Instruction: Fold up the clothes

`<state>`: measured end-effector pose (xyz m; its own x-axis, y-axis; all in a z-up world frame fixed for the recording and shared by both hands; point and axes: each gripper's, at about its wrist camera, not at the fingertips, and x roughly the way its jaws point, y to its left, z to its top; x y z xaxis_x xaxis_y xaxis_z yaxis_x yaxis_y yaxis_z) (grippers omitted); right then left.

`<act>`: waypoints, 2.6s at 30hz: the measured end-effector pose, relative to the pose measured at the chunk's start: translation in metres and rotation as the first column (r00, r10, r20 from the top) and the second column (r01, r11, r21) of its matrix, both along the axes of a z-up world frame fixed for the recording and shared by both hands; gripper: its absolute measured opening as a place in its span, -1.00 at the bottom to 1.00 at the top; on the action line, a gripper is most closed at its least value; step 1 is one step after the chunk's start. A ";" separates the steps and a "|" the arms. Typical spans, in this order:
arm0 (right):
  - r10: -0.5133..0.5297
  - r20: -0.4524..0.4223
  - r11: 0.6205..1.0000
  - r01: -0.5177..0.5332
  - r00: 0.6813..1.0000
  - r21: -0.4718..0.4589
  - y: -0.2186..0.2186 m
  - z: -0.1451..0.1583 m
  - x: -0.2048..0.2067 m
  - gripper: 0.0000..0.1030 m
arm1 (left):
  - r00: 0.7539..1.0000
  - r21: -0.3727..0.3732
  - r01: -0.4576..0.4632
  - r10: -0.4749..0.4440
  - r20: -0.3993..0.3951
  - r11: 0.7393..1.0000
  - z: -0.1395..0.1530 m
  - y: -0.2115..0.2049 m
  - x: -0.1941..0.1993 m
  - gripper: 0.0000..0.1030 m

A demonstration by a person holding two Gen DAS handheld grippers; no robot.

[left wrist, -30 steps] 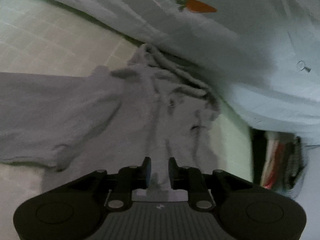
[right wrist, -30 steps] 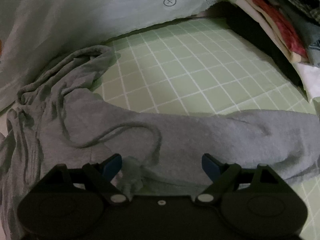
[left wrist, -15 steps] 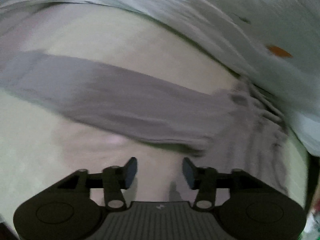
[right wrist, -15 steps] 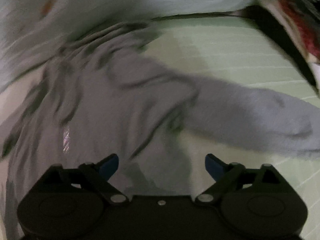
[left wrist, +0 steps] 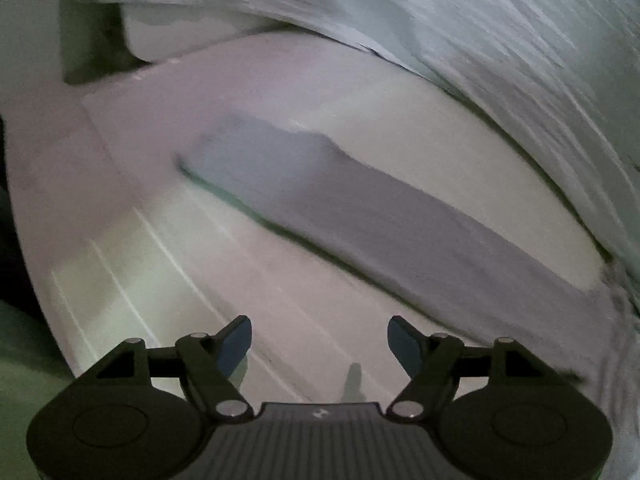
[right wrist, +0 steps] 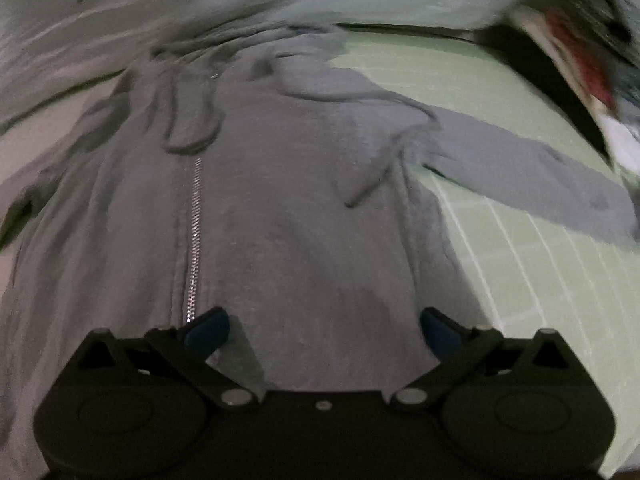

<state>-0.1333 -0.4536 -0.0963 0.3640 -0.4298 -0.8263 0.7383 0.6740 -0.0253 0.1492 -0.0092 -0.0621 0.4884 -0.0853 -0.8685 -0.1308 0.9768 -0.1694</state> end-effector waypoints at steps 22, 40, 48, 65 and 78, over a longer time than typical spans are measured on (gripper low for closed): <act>-0.256 -0.004 0.962 0.255 0.967 -0.102 0.030 -0.003 0.006 1.00 | 0.932 0.269 0.328 -0.357 0.065 0.905 -0.029 -0.011 0.094 -0.80; -0.298 0.052 0.947 0.302 0.953 -0.110 0.036 -0.008 0.000 1.00 | 0.990 0.191 0.138 -0.142 0.006 0.972 -0.013 0.045 0.042 -0.23; -0.139 0.058 0.987 0.143 0.989 -0.073 0.024 -0.005 -0.012 1.00 | 0.933 0.062 0.347 -0.351 0.077 0.936 0.019 -0.046 -0.002 0.44; -0.289 0.211 0.954 0.299 0.934 -0.014 -0.175 0.013 -0.195 1.00 | 0.733 0.071 0.678 -0.680 -0.002 0.731 0.004 -0.309 -0.216 0.55; -0.463 0.254 0.877 0.480 0.849 -0.009 -0.306 0.013 -0.289 1.00 | 0.799 0.107 0.600 -0.589 -0.120 0.792 -0.026 -0.360 -0.265 0.74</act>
<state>-0.4225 -0.7593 -0.0838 0.2832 -0.6521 -0.7032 0.9565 0.2460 0.1570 -0.1156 -0.3690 -0.0884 0.3108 -0.2185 -0.9250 0.4766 0.8778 -0.0472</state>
